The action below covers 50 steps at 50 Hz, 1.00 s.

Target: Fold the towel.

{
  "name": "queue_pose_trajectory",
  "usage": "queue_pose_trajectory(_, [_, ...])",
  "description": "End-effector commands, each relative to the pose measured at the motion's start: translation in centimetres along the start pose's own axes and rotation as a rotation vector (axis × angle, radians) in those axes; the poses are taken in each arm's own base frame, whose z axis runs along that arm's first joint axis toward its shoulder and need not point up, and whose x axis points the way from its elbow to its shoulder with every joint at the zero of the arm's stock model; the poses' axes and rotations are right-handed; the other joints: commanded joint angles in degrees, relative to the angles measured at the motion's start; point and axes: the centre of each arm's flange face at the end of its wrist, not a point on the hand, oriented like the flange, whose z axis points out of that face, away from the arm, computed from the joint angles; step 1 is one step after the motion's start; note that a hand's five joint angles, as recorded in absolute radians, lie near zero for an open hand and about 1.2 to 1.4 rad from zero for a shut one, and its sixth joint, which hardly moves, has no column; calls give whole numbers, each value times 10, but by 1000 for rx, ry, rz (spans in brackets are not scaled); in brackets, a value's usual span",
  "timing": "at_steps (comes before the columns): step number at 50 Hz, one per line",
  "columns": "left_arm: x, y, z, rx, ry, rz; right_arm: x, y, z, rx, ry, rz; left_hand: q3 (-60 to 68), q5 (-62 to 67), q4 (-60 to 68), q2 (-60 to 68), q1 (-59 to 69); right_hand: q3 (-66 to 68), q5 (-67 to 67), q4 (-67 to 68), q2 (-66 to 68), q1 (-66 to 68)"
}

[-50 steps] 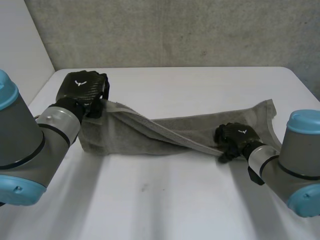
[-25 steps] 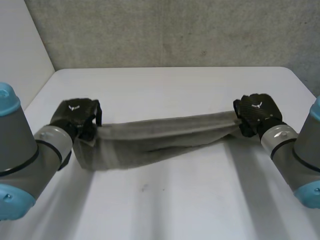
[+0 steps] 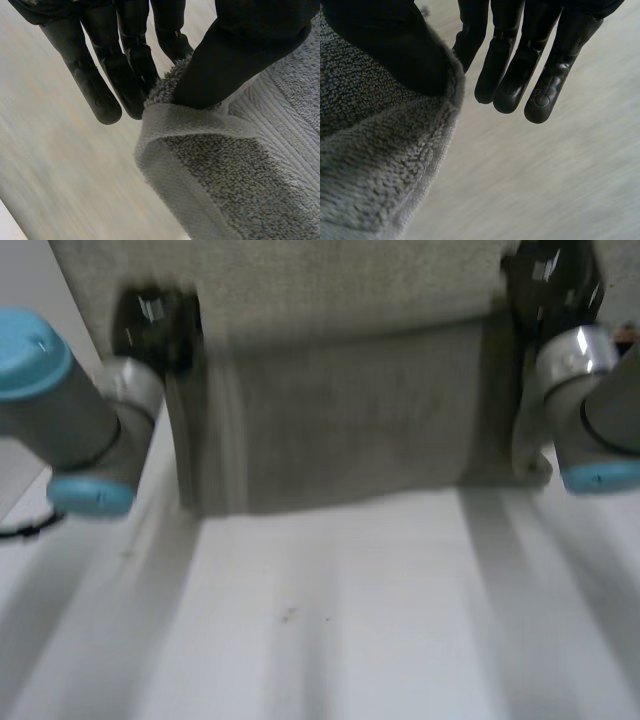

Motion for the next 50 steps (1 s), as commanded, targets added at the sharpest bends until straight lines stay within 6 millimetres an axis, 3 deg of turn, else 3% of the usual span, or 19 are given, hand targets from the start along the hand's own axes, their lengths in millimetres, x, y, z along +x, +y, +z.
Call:
queue_pose_trajectory(1, [-25, -79, 32, 362, -117, -43, 34, -60, 25, 290, 181, -40, 104, 106, 102, 103, 137, 123, 137, 118, 129, 247])
queue_pose_trajectory(5, [-27, -73, 25, 322, -109, -79, 21, -53, 16, 251, 63, -39, 104, 106, 102, 103, 137, 123, 137, 118, 129, 247])
queue_pose_trajectory(7, [-21, -45, 8, 220, -80, -109, 3, -37, 1, 158, -85, -23, 104, 106, 102, 103, 137, 123, 137, 118, 129, 247])
queue_pose_trajectory(10, [-18, -27, -2, 158, -66, -110, -6, -29, -8, 103, -155, -12, 104, 106, 102, 103, 137, 123, 137, 118, 129, 247])
queue_pose_trajectory(12, [-11, 11, -26, 26, -38, -104, -25, -12, -32, -18, -300, 14, 104, 106, 102, 103, 137, 123, 137, 118, 129, 247])
queue_pose_trajectory(13, [-11, 11, -26, 25, -38, -104, -25, -12, -33, -18, -301, 14, 104, 106, 102, 103, 137, 123, 137, 118, 129, 247])
queue_pose_trajectory(15, [-1, 45, -52, -94, 2, -103, -44, 4, -60, -139, -447, 48, 104, 106, 102, 103, 137, 123, 137, 118, 129, 247])
queue_pose_trajectory(18, [3, 60, -63, -143, 21, -103, -54, 12, -75, -184, -521, 67, 104, 106, 102, 103, 137, 123, 137, 118, 129, 247])
queue_pose_trajectory(20, [8, 84, -82, -222, 46, -101, -76, 29, -102, -268, -648, 111, 104, 106, 102, 103, 137, 123, 137, 118, 129, 247])
queue_pose_trajectory(21, [8, 84, -82, -223, 46, -101, -76, 29, -103, -268, -648, 111, 104, 106, 102, 103, 137, 123, 137, 118, 129, 247])
queue_pose_trajectory(23, [11, 103, -94, -272, 63, -87, -93, 45, -119, -320, -712, 140, 104, 106, 102, 103, 137, 123, 137, 118, 129, 247])
queue_pose_trajectory(28, [2, 111, -94, -288, 43, -40, -109, 62, -129, -406, -729, 222, 104, 106, 102, 103, 137, 123, 137, 118, 129, 247])
queue_pose_trajectory(32, [-9, 108, -90, -277, 16, -16, -108, 64, -127, -458, -680, 339, 104, 106, 102, 103, 137, 73, 88, 69, 79, 197])
queue_pose_trajectory(34, [-14, 102, -87, -261, 4, -12, -103, 66, -123, -521, -600, 470, 104, 106, 102, 103, 137, -176, -162, -181, -171, -52])
queue_pose_trajectory(37, [-18, 94, -85, -238, -8, -14, -99, 66, -122, -557, -551, 530, 104, 106, 102, 103, 137, -268, -254, -273, -263, -144])
queue_pose_trajectory(39, [-19, 90, -85, -231, -12, -14, -89, 72, -122, -643, -427, 633, 104, 106, 102, 103, 137, -374, -360, -379, -368, -250])
queue_pose_trajectory(44, [-19, 91, -87, -235, -9, -16, -72, 87, -130, -758, -233, 789, 104, 106, 102, 103, 137, -391, -377, -396, -386, -267])
queue_pose_trajectory(50, [-20, 86, -86, -223, -13, -15, -65, 89, -143, -820, -159, 942, 104, 106, 102, 103, 137, -403, -388, -407, -397, -279])
